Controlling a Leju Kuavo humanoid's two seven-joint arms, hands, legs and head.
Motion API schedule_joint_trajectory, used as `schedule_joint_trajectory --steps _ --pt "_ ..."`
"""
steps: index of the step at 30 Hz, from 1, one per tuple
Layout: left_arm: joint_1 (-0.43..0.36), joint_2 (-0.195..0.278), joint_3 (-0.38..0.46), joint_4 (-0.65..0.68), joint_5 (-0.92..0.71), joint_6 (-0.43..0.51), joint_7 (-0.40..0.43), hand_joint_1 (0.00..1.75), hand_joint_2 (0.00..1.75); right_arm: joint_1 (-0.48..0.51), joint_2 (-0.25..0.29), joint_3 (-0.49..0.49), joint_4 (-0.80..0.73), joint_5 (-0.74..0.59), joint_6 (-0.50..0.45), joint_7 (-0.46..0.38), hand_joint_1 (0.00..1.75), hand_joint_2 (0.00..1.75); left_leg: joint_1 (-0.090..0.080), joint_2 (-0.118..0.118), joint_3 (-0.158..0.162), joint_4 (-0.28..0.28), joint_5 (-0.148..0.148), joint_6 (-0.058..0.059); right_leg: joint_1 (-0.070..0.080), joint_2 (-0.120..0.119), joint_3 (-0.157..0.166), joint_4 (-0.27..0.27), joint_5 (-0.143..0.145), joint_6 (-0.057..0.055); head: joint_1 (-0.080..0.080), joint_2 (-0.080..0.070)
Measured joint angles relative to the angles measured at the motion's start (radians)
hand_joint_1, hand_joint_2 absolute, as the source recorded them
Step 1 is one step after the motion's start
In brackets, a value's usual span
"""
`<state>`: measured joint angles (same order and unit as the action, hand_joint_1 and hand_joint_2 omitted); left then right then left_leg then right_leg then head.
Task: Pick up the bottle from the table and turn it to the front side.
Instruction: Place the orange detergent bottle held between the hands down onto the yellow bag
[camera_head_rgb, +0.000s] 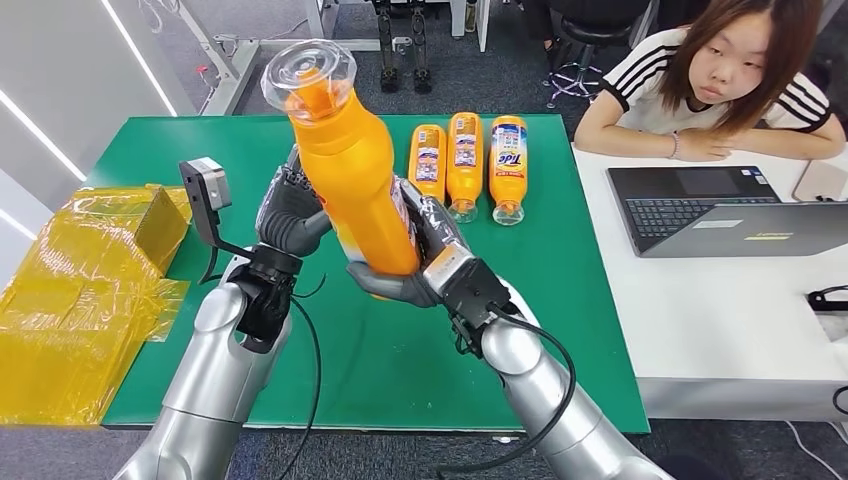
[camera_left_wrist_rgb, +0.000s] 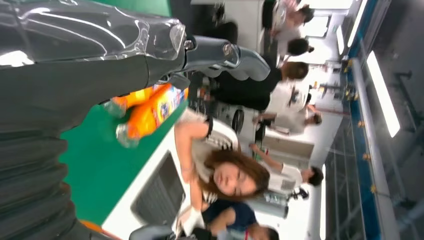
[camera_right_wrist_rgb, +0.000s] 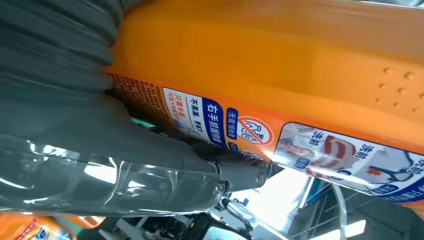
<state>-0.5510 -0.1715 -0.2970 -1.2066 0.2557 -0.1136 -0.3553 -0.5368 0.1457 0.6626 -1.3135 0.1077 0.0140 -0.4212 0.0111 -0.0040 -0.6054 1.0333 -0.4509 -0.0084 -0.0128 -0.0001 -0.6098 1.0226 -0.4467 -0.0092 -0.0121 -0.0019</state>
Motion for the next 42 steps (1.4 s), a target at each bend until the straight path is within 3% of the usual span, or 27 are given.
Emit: schedule_joint_trajectory --steps 7,13,21,29,42 --pt "-0.020 0.024 0.024 0.055 -0.106 0.054 -0.036 0.00 1.75 0.012 -0.007 -0.006 0.003 0.039 -0.013 -0.009 1.75 1.75 0.000 0.000 0.000 0.000 0.000 0.000 0.000 0.000 -0.001 0.000 0.000 0.000 0.000 0.000" --pt "-0.011 0.051 0.051 0.092 -0.239 0.165 -0.074 0.00 1.75 0.062 -0.047 -0.028 -0.056 0.038 -0.021 -0.034 1.75 1.75 0.000 0.000 -0.001 0.000 0.000 0.000 0.000 0.000 -0.002 0.000 0.000 0.000 0.000 0.000" --pt "-0.006 0.072 0.078 0.122 -0.287 0.198 -0.075 0.00 1.75 0.151 -0.098 -0.087 -0.173 0.052 -0.069 -0.040 1.75 1.75 0.000 0.000 -0.002 0.000 0.000 0.000 0.000 0.000 -0.002 0.000 0.000 0.000 0.000 0.000" --pt "-0.009 0.076 0.087 0.139 -0.260 0.149 -0.070 0.00 1.75 0.198 -0.128 -0.155 -0.194 0.068 -0.132 -0.044 1.75 1.75 0.000 0.000 -0.002 0.000 0.000 0.000 0.000 0.000 -0.002 0.000 0.000 0.000 0.000 0.000" --pt "-0.006 0.114 0.088 0.066 -0.225 0.069 -0.032 0.00 1.75 0.201 -0.135 -0.237 -0.043 0.067 -0.162 -0.059 1.75 1.75 0.000 0.000 -0.002 0.000 0.000 0.000 0.000 0.000 -0.002 0.000 0.000 0.000 0.000 0.000"
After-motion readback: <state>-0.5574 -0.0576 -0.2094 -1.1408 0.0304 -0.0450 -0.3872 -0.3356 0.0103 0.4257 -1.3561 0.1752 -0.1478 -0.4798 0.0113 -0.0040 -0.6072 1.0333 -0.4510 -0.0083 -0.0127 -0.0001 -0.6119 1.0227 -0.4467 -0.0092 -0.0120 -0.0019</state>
